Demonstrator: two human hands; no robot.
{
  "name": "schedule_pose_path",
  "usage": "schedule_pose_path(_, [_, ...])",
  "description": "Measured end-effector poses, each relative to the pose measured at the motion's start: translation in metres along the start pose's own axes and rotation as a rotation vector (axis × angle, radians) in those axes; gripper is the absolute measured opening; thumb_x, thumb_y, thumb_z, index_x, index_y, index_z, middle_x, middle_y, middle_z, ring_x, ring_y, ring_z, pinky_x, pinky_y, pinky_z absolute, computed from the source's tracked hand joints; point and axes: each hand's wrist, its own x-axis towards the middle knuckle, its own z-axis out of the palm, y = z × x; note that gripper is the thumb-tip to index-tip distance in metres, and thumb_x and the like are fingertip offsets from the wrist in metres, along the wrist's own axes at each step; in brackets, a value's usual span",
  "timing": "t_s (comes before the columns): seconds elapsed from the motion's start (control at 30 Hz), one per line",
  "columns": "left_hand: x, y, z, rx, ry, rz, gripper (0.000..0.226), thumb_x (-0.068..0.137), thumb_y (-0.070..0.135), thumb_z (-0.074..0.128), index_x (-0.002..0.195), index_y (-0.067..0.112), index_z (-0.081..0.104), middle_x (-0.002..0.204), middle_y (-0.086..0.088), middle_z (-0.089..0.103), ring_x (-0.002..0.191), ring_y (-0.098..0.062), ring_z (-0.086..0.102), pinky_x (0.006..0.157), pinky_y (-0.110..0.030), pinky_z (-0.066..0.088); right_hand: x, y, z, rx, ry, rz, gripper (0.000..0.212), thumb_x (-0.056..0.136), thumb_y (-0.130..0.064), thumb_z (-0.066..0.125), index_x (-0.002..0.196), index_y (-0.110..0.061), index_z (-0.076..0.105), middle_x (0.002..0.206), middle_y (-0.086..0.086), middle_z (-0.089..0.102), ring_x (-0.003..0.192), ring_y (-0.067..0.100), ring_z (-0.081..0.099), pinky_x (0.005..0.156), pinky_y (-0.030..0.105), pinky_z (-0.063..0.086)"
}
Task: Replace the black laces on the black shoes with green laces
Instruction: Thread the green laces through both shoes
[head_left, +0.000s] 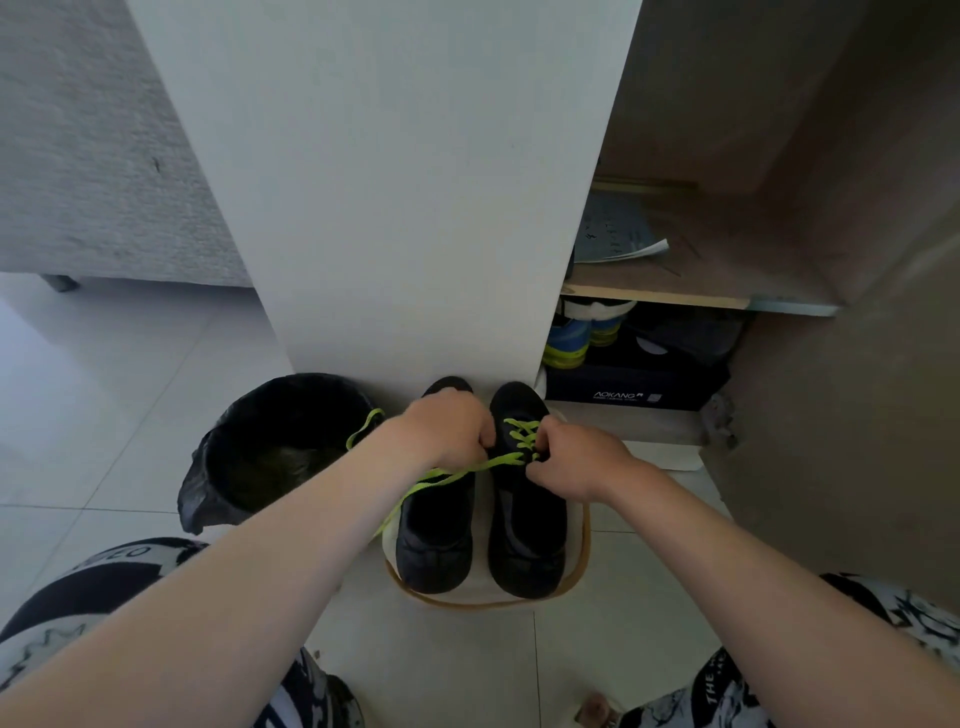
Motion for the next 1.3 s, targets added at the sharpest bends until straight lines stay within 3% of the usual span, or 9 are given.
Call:
schedule_pose_path(0.13, [0.003,0.013,0.016,0.192,-0.079,0.025,0.034,0.092,0.048,0.05,0.107,0.024,0.069,0.122,-0.006,0.058,0.116,-0.032,0.047,0.09,-0.039,0.041,-0.004,0.0,-0.005,-0.017,0.045,-0.025,0.023,0.086,-0.034,0.061,0.099,-0.014,0.065,0.096,0.004,0.065,0.087,0.024,0.061,0.073,0.036,0.05])
schedule_pose_path(0.3, [0.004,0.011,-0.005,-0.326,-0.077,-0.019,0.04,0.092,0.047,0.058,0.065,0.018,0.059,0.067,0.002,0.056,0.073,-0.019,0.056,0.067,-0.027,0.044,-0.003,0.008,-0.004,0.066,0.031,-0.015,0.018,0.084,-0.034,0.064,0.098,-0.024,0.063,0.1,-0.002,0.064,0.092,0.021,0.06,0.075,0.034,0.051])
schedule_pose_path(0.47, [-0.002,-0.007,-0.036,-0.574,-0.081,-0.1,0.028,0.094,0.03,0.059,0.073,0.012,0.062,0.063,0.003,0.065,0.063,-0.019,0.064,0.067,-0.026,0.05,0.001,0.011,-0.008,0.109,-0.044,0.006,0.018,0.082,-0.034,0.064,0.1,-0.028,0.062,0.1,-0.004,0.064,0.091,0.018,0.062,0.077,0.032,0.052])
schedule_pose_path(0.57, [-0.009,-0.022,-0.05,-1.031,-0.137,-0.118,0.027,0.099,0.023,0.05,0.076,0.012,0.056,0.06,-0.002,0.054,0.056,-0.022,0.058,0.066,-0.032,0.053,0.005,0.011,-0.008,0.174,-0.077,0.006,0.026,0.082,-0.031,0.063,0.105,-0.018,0.064,0.103,0.005,0.065,0.094,0.023,0.063,0.085,0.04,0.054])
schedule_pose_path(0.73, [-0.014,0.005,-0.057,-1.93,-0.123,-0.054,0.02,0.103,0.011,0.045,0.098,0.004,0.063,0.081,-0.006,0.074,0.065,-0.014,0.071,0.064,-0.026,0.061,0.01,-0.013,-0.023,0.83,0.109,-0.049,0.016,0.091,-0.021,0.06,0.095,-0.011,0.071,0.087,-0.003,0.069,0.079,0.015,0.061,0.069,0.03,0.044])
schedule_pose_path(0.9, [0.004,0.024,-0.045,-2.226,-0.005,-0.125,0.011,0.097,0.006,0.056,0.099,-0.002,0.063,0.089,-0.015,0.074,0.078,-0.024,0.074,0.067,-0.027,0.061,-0.001,-0.026,-0.034,1.474,-0.297,-0.15,0.039,0.083,-0.031,0.048,0.109,-0.006,0.064,0.105,0.015,0.069,0.1,0.028,0.066,0.084,0.039,0.042])
schedule_pose_path(1.03, [0.007,0.026,-0.045,-2.068,0.108,-0.125,0.009,0.096,0.009,0.061,0.094,0.001,0.065,0.087,-0.011,0.072,0.081,-0.021,0.07,0.068,-0.027,0.062,-0.007,-0.018,-0.04,1.504,-0.493,-0.155,0.031,0.099,-0.022,0.04,0.112,-0.002,0.058,0.074,0.011,0.066,0.079,0.033,0.067,0.105,0.053,0.041])
schedule_pose_path(1.17, [0.015,0.002,-0.043,-1.373,0.357,-0.288,0.01,0.098,0.015,0.057,0.092,0.008,0.062,0.084,-0.009,0.07,0.063,-0.02,0.066,0.054,-0.028,0.057,-0.008,-0.004,-0.049,1.345,-0.407,0.004,0.025,0.105,-0.02,0.044,0.106,-0.006,0.064,0.06,-0.004,0.026,0.053,0.014,0.027,0.075,0.04,0.053])
schedule_pose_path(1.3, [0.015,-0.031,-0.04,-0.418,0.358,-0.454,0.018,0.091,0.001,0.052,0.104,0.004,0.064,0.109,-0.018,0.067,0.101,-0.035,0.064,0.078,-0.036,0.05,-0.001,0.023,-0.052,1.264,-0.267,0.107,0.029,0.106,-0.016,0.04,0.118,-0.008,0.065,0.063,-0.005,0.033,0.055,0.011,0.029,0.055,0.026,0.039])
